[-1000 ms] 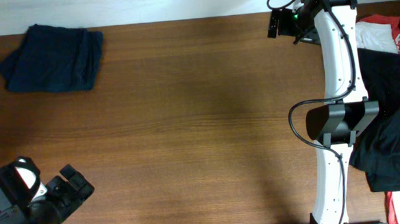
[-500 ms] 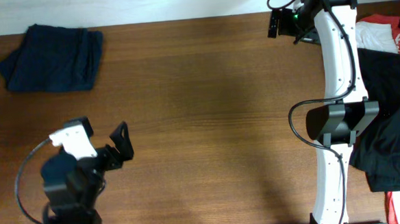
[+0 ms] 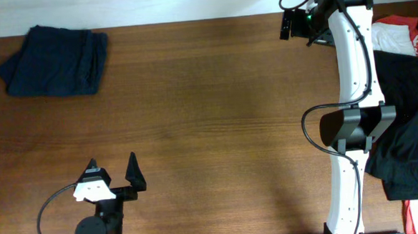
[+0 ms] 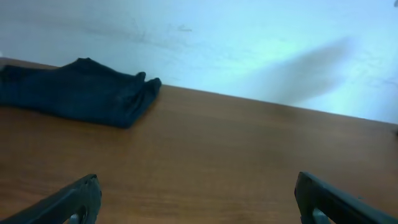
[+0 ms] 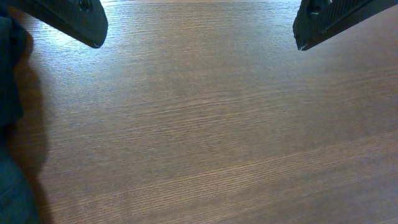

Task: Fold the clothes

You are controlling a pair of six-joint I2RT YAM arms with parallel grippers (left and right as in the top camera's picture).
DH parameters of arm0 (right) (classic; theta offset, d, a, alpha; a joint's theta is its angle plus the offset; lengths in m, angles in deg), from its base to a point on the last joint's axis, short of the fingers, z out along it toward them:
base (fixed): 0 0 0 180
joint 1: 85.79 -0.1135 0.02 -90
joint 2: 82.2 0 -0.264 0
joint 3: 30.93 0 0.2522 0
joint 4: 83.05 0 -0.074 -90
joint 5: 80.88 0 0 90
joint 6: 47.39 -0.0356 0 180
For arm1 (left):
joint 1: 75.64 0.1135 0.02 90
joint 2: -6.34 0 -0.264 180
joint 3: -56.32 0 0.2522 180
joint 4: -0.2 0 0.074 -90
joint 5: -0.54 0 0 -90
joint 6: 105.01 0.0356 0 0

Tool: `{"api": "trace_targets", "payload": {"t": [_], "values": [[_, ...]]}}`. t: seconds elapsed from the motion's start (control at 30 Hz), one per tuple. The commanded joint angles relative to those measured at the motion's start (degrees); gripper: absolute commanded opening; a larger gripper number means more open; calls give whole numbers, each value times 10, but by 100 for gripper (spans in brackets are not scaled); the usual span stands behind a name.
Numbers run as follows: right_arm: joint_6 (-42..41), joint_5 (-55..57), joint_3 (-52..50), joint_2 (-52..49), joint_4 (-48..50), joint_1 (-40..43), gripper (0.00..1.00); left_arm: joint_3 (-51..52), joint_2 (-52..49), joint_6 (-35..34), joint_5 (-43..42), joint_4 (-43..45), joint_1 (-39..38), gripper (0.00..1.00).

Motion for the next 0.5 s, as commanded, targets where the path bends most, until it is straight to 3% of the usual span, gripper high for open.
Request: {"api": "trace_targets", "payload": {"t": [0.0, 0.47], "values": [[-3, 7, 4, 5, 0, -1, 99, 25, 6, 14, 16, 18, -6, 99], [-3, 7, 4, 5, 0, -1, 99, 25, 6, 14, 16, 17, -35, 99]]}}
